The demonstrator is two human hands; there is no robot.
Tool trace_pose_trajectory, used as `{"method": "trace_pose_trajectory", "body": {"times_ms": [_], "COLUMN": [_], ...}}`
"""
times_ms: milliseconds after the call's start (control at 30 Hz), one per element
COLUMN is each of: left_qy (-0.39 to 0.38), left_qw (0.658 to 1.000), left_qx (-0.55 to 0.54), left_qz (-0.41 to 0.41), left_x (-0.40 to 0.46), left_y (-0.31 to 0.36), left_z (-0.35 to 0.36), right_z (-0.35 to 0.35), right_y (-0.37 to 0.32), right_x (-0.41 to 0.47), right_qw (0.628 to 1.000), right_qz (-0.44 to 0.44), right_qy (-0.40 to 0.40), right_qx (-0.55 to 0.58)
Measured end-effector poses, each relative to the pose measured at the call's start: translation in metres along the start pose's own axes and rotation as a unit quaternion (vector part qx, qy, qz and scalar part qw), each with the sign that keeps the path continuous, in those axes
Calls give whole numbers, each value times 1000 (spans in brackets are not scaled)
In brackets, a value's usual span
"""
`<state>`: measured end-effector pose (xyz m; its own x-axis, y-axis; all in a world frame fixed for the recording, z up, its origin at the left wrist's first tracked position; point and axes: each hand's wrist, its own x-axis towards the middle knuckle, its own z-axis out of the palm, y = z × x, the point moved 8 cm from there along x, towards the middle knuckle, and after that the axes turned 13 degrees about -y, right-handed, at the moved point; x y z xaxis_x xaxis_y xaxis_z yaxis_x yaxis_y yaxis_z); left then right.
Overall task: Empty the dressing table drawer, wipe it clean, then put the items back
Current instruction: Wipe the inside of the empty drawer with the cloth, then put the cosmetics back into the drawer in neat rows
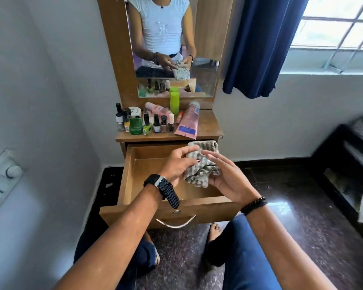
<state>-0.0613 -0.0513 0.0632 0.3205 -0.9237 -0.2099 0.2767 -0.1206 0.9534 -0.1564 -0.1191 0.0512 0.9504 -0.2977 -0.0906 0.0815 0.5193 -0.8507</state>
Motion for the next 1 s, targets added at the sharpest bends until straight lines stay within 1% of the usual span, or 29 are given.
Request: {"method": "trace_pose_trajectory", "body": {"times_ms": [133,233,333,400,500,600,700,767,867,967,1000], "left_qy": [-26,-58,-59,-23,79,138,163,170,176,158,151], "left_qw": [999,998,991,976,928,893,865,854,838,812,805], "left_qx": [22,36,118,214,357,421,466,484,509,558,569], "left_qz": [0,-13,-1,27,70,79,87,87,81,72,72], "left_x": [13,27,49,65,93,120,143,154,163,166,166], "left_y": [5,7,12,20,35,46,61,70,78,80,80], "left_z": [12,20,24,23,15,8,3,-1,-10,-10,-9], "right_z": [-23,-42,-59,-69,-87,-102,-113,-115,-119,-132,-135], "right_y": [-13,-26,-39,-46,-65,-84,-97,-106,-112,-104,-101], "right_x": [2,9,22,34,60,93,128,145,164,175,176], "right_qw": [998,995,993,989,976,959,936,916,881,829,821], "right_qz": [42,65,73,74,70,58,29,10,5,58,77], "right_qy": [15,0,2,3,25,48,57,67,85,95,94], "right_qx": [-41,-72,-97,-128,-204,-275,-345,-395,-465,-548,-558]}}
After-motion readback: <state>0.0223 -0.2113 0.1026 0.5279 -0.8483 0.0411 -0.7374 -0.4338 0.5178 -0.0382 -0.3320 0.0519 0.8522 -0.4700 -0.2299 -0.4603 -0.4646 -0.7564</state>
